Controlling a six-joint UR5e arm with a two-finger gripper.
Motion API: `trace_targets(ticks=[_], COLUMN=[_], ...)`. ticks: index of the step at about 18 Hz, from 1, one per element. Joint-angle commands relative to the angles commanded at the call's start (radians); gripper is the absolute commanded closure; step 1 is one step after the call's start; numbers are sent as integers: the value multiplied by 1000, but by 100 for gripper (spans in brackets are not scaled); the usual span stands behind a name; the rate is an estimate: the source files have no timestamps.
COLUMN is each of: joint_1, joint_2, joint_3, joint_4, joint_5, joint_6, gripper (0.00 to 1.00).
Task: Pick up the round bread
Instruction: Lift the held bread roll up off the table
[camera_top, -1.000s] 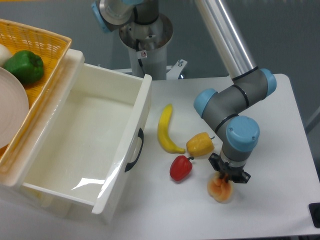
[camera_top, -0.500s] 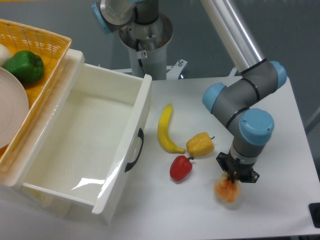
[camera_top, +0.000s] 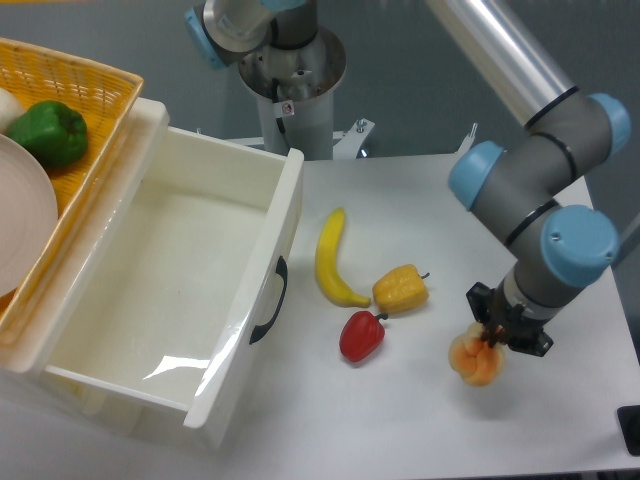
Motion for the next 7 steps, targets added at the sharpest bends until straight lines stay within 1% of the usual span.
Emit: trace_targets(ticks=[3,6,7], joint_1=[3,11,11], joint_2=[12,40,41], joint_3=[6,8,8], joint_4=[-8,-46,-48], joint_5=[5,6,6], joint_6=[11,29,29], gripper=[100,100,100])
